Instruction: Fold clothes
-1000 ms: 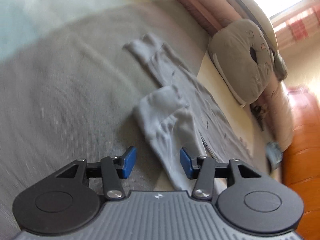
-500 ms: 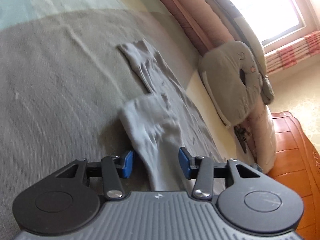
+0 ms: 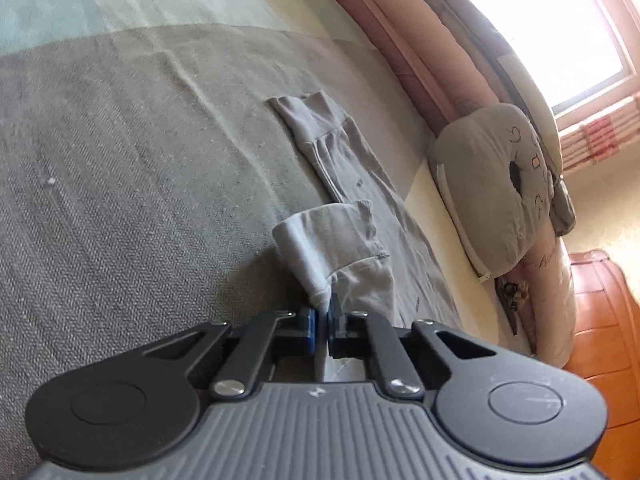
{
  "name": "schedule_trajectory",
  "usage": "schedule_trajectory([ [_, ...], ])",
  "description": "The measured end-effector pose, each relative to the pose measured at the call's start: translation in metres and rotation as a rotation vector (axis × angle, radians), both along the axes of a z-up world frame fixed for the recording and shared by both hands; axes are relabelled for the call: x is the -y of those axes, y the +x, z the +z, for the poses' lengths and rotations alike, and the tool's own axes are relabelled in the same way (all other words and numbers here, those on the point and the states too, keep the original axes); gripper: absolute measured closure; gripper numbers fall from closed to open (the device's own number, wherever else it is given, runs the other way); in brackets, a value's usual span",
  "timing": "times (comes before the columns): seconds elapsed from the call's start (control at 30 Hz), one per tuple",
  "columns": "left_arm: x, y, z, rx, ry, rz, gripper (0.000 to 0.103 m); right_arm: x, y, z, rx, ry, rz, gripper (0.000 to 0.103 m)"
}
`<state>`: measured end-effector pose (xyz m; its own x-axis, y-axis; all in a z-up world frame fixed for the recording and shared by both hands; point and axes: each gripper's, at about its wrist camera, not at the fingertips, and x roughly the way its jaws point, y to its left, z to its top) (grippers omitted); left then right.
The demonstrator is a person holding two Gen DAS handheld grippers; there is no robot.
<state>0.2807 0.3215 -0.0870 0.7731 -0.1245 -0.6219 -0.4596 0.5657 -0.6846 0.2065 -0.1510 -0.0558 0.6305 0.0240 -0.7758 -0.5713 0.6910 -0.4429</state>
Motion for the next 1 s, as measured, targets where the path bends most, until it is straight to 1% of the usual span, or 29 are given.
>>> schedule_trajectory([
  [0.03, 0.001, 0.001, 0.0, -0.003, 0.007, 0.002, 0.095, -0.004, 0.001, -0.002, 0.011, -0.03, 0.027, 0.052],
  [0.1, 0.004, 0.004, 0.002, -0.007, 0.022, 0.009, 0.095, -0.011, 0.008, -0.005, 0.026, -0.058, 0.07, 0.06],
  [0.13, 0.005, 0.005, 0.002, -0.008, 0.028, 0.013, 0.095, -0.014, 0.011, -0.007, 0.03, -0.065, 0.085, 0.068],
  [0.17, 0.007, 0.005, 0.003, -0.009, 0.033, 0.02, 0.095, -0.017, 0.013, -0.008, 0.035, -0.069, 0.1, 0.081],
  [0.2, 0.008, 0.004, 0.004, -0.012, 0.038, 0.024, 0.095, -0.021, 0.015, -0.01, 0.038, -0.081, 0.113, 0.086],
  [0.23, 0.01, 0.004, 0.005, -0.017, 0.041, 0.03, 0.096, -0.024, 0.012, -0.012, 0.05, -0.107, 0.132, 0.088],
  [0.3, 0.012, 0.001, 0.011, -0.031, 0.055, 0.04, 0.098, -0.029, 0.006, -0.015, 0.074, -0.156, 0.171, 0.089],
  [0.33, 0.013, -0.002, 0.014, -0.033, 0.061, 0.047, 0.098, -0.029, 0.003, -0.015, 0.077, -0.158, 0.181, 0.094],
  [0.37, 0.013, -0.005, 0.018, -0.035, 0.066, 0.054, 0.099, -0.027, 0.001, -0.012, 0.067, -0.135, 0.176, 0.099],
  [0.43, 0.014, -0.013, 0.025, -0.034, 0.073, 0.069, 0.099, -0.021, 0.002, -0.004, 0.045, -0.079, 0.161, 0.099],
  [0.5, 0.013, -0.027, 0.037, -0.012, 0.083, 0.077, 0.1, -0.015, 0.005, 0.008, 0.027, -0.024, 0.149, 0.099],
  [0.63, 0.015, -0.058, 0.067, 0.009, 0.134, 0.097, 0.1, -0.003, 0.012, 0.035, -0.029, 0.093, 0.141, 0.099],
  [0.7, 0.014, -0.073, 0.078, 0.014, 0.15, 0.11, 0.1, 0.003, 0.015, 0.047, -0.074, 0.148, 0.157, 0.099],
  [0.77, 0.013, -0.087, 0.083, 0.002, 0.154, 0.126, 0.099, 0.008, 0.018, 0.055, -0.141, 0.201, 0.183, 0.099],
  [0.87, 0.011, -0.103, 0.078, -0.039, 0.167, 0.169, 0.099, 0.014, 0.019, 0.06, -0.258, 0.273, 0.241, 0.097],
  [0.93, 0.007, -0.115, 0.065, -0.082, 0.142, 0.193, 0.099, 0.014, 0.015, 0.056, -0.301, 0.282, 0.264, 0.095],
  [1.0, 0.002, -0.122, 0.048, -0.122, 0.113, 0.209, 0.099, 0.016, 0.009, 0.049, -0.314, 0.274, 0.263, 0.092],
])
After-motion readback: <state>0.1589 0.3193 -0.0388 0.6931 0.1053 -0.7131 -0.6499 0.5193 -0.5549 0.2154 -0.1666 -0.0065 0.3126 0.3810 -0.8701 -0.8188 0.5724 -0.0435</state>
